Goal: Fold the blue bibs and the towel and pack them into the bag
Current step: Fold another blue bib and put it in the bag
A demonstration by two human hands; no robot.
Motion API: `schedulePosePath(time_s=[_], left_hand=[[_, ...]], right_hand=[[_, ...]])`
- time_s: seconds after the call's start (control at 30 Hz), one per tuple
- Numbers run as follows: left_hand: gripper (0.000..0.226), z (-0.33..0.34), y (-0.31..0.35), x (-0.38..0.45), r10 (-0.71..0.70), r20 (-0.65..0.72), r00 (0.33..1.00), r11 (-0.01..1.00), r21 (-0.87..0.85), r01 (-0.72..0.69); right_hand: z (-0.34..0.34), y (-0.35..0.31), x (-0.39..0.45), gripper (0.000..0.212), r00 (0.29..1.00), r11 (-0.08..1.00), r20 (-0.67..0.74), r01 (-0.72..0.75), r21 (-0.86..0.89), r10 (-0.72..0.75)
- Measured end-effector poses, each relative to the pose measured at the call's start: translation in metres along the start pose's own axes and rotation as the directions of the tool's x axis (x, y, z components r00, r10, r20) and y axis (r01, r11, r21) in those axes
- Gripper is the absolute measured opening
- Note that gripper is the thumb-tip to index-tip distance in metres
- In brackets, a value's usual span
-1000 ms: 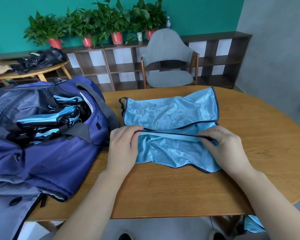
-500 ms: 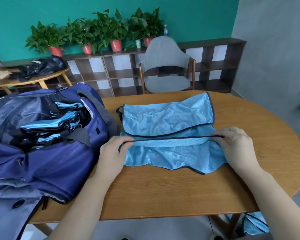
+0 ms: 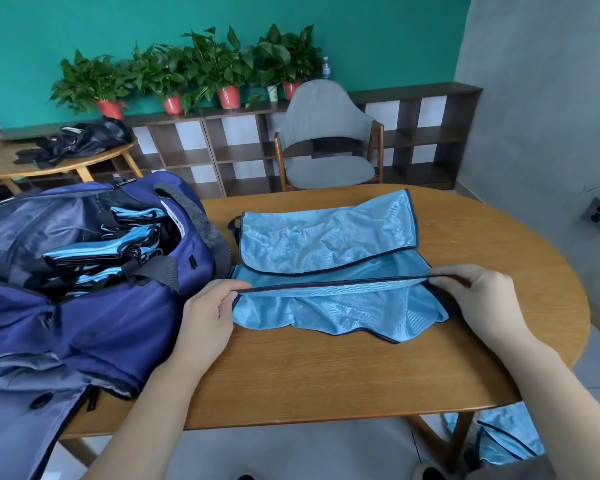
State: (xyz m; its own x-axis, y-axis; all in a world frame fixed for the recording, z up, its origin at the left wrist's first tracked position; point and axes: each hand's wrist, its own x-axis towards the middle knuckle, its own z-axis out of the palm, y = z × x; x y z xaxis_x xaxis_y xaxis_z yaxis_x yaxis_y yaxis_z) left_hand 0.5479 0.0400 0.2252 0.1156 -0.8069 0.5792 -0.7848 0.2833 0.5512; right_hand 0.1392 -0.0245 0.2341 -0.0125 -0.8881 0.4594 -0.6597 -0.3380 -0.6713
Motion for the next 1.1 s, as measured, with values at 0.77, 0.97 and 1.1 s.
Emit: schedulePosePath(time_s=[0.77,0.97,1.1], left_hand=[[0.028,0.01,0.008,-0.007,0.144,0.145,0.979,0.99,-0.016,-0.144],[0.027,0.02,0.008,-0.008,0.171,0.277,0.946,0.973,0.105,-0.207],[0.034,0.022,0.01,-0.006,0.133,0.178,0.975,0.97,0.181,-0.165]], right_hand=[[-0.026,0.004,-0.028,0.019,0.994,0.995,0.065,-0.089,-0.032,0.091],[-0.025,-0.004,-0.028,0.041,0.992,0.994,0.101,-0.065,-0.087,0.073],[-0.016,-0.007,-0.024,0.032,0.997,0.997,0.072,-0.036,-0.062,0.04]])
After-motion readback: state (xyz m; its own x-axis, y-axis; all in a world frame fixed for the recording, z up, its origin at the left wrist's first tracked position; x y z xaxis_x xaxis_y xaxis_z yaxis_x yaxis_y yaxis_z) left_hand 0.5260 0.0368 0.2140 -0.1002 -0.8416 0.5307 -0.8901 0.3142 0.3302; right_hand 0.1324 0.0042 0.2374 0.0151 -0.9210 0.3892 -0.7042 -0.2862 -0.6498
